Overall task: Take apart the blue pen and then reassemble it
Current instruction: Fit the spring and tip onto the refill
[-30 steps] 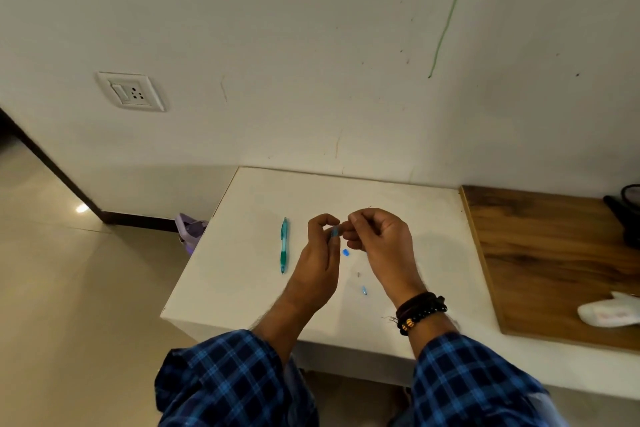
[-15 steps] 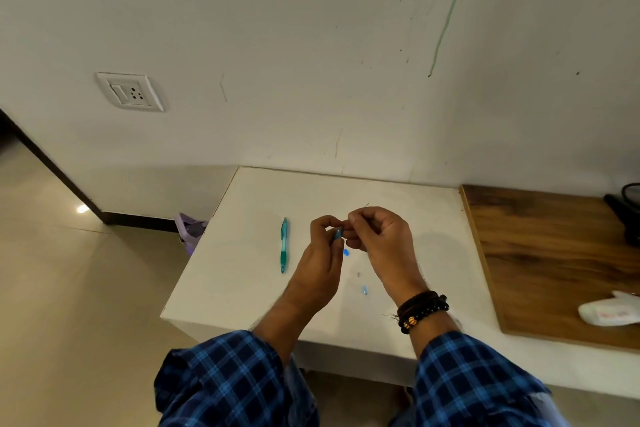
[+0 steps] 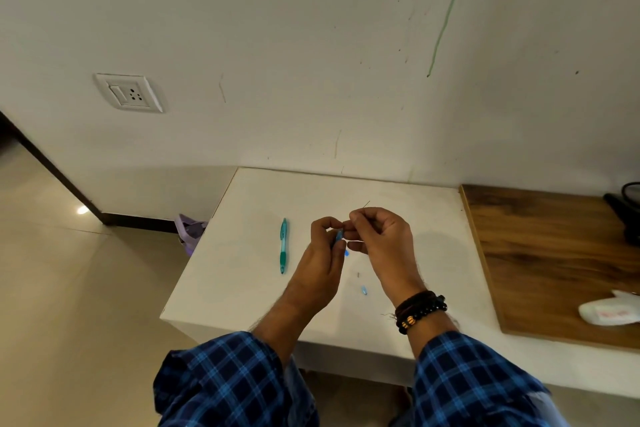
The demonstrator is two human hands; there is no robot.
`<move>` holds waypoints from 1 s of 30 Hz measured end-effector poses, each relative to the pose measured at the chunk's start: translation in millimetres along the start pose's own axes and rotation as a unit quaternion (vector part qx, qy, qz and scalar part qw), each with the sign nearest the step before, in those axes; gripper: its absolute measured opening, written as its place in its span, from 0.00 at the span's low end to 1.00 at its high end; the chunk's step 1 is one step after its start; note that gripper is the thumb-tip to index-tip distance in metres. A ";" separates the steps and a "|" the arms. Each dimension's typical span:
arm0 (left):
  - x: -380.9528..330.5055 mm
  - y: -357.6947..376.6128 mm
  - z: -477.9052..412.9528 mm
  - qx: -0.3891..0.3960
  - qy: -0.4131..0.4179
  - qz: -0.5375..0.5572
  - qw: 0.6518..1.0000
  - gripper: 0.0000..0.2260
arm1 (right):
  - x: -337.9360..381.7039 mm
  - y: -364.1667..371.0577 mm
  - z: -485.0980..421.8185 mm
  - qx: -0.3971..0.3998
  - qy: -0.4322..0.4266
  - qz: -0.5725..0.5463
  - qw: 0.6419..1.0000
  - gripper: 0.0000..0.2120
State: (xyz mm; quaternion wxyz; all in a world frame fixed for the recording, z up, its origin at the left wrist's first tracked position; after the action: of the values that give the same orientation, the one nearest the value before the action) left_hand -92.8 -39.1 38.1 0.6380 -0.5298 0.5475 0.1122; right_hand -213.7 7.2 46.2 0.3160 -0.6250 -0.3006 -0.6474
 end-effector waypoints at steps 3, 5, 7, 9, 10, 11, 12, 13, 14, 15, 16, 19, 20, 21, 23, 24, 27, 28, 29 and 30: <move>-0.3 0.0 0.0 -0.001 0.006 0.006 1.000 0.09 | -0.2 0.7 -0.5 0.002 -0.006 0.006 1.000 0.06; -1.6 0.3 0.1 0.001 0.009 0.011 1.000 0.09 | -0.9 0.6 -1.1 0.001 -0.009 0.014 1.000 0.06; -3.4 0.8 0.1 0.006 0.011 0.020 1.000 0.10 | -1.8 0.6 -1.9 0.001 -0.010 0.022 1.000 0.06; -4.4 1.5 -0.1 0.011 0.010 0.027 1.000 0.10 | -2.7 1.1 -2.2 0.004 -0.009 0.025 1.000 0.05; -4.3 1.9 -0.3 0.012 0.009 0.032 0.999 0.10 | -2.9 1.6 -2.3 0.008 -0.009 0.027 1.000 0.05; -3.6 2.4 -0.7 0.013 0.008 0.036 0.999 0.10 | -3.2 2.0 -2.5 0.012 -0.008 0.031 0.999 0.04; -2.2 3.1 -1.2 0.014 0.006 0.038 0.999 0.10 | -3.5 2.4 -2.8 0.015 -0.006 0.033 0.999 0.04; -0.9 3.6 -1.6 0.013 0.003 0.039 0.999 0.09 | -3.8 2.5 -3.0 0.018 -0.004 0.033 0.999 0.04; 0.7 3.7 -1.9 0.012 -0.001 0.039 0.999 0.09 | -3.8 2.8 -3.1 0.021 -0.002 0.033 0.999 0.04; 1.6 3.5 -2.2 0.010 -0.002 0.039 0.999 0.09 | -3.9 3.1 -3.2 0.024 -0.001 0.035 0.999 0.04; 2.3 3.0 -2.4 0.006 -0.004 0.040 0.999 0.09 | -4.2 3.6 -3.1 0.027 0.001 0.040 0.999 0.04; 4.1 1.6 -2.5 -0.005 -0.009 0.040 0.999 0.09 | -6.3 5.2 -2.1 0.039 0.008 0.053 0.998 0.04; 5.4 1.4 -2.6 -0.008 -0.011 0.036 0.999 0.09 | -6.8 5.6 -1.8 0.043 0.011 0.054 0.998 0.04; 7.0 1.0 -3.1 -0.011 -0.014 0.033 0.999 0.09 | -7.2 5.7 -1.6 0.046 0.013 0.055 0.997 0.04; 11.7 0.3 -4.4 -0.021 -0.022 0.034 0.999 0.08 | -6.4 5.7 -1.5 0.050 0.007 0.061 0.997 0.04; 13.8 -0.2 -5.0 -0.025 -0.027 0.035 0.999 0.07 | -5.1 5.6 -1.5 0.050 -0.002 0.070 0.996 0.04; 16.9 -0.5 -6.2 -0.029 -0.037 0.041 0.998 0.06 | -0.8 5.8 -1.3 0.043 -0.036 0.116 0.992 0.04; 17.0 -0.5 -6.2 -0.030 -0.039 0.043 0.998 0.06 | -0.5 6.4 -1.3 0.042 -0.042 0.125 0.990 0.04; 17.2 -0.7 -6.1 -0.032 -0.039 0.048 0.998 0.06 | -0.5 7.0 -1.1 0.043 -0.044 0.128 0.990 0.04; 17.4 -1.1 -6.0 -0.034 -0.038 0.052 0.997 0.06 | -0.7 7.5 -1.0 0.043 -0.045 0.128 0.990 0.04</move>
State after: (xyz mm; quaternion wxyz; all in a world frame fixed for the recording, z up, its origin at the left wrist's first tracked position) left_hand -89.0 -52.0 25.4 0.6332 -0.5174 0.5455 0.1837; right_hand -208.4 1.8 45.4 0.4087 -0.6724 -0.2596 -0.5598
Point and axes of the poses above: each hand's wrist, its own z-axis away from the middle knuckle, its own y-axis out of the palm, x = y × z, the point moved 8 cm from there along -z, towards the middle knuckle, and after that the axes turned 2 degrees about -z, right-handed, at the moved point
